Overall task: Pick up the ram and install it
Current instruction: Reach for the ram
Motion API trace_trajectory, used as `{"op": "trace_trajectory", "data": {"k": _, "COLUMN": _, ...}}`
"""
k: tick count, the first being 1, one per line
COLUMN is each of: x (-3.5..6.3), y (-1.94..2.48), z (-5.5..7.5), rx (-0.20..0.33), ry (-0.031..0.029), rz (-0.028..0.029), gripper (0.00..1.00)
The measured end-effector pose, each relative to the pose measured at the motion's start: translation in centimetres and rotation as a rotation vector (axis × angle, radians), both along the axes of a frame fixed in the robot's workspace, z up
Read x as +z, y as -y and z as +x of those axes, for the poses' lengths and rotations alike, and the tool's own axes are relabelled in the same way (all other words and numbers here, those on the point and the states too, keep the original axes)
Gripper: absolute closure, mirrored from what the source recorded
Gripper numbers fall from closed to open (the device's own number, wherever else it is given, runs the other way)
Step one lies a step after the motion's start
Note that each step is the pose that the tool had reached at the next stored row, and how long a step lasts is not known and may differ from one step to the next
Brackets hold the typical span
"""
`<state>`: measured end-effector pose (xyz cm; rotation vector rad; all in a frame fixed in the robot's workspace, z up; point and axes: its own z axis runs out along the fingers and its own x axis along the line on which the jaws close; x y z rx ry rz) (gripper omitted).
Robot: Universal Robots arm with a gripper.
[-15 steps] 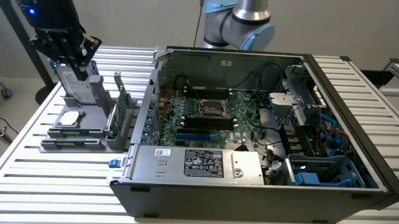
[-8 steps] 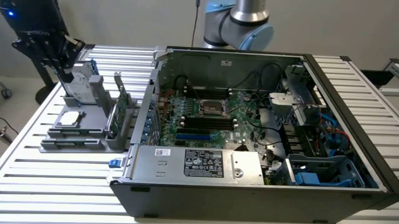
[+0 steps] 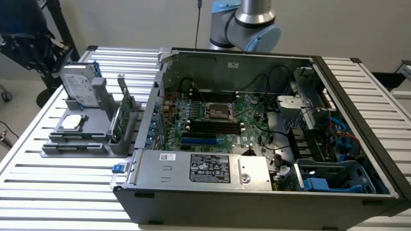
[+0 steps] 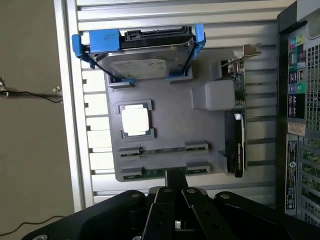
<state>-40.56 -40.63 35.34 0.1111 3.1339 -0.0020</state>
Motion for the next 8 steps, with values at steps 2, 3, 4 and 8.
{"op": "trace_trajectory", "data": {"k": 2, "x": -0.09, "y": 0.03, "z": -0.26, "rx": 0.001, "ry": -0.0044, "rz": -0.0034, "gripper": 0.89}}
{"op": "trace_trajectory", "data": {"k": 3, "x": -0.13, "y": 0.08, "z": -0.27, "rx": 0.001, "ry": -0.0095, "rz": -0.0051, "gripper": 0.89}}
{"op": "trace_trajectory", "data": {"k": 4, "x": -0.14, "y": 0.12, "z": -0.29, "rx": 0.002, "ry": -0.0162, "rz": -0.0072, "gripper": 0.89}}
{"op": "trace_trajectory", "data": {"k": 8, "x": -0.24, "y": 0.54, "z": -0.30, "rx": 0.010, "ry": -0.0344, "rz": -0.0108, "gripper": 0.89}}
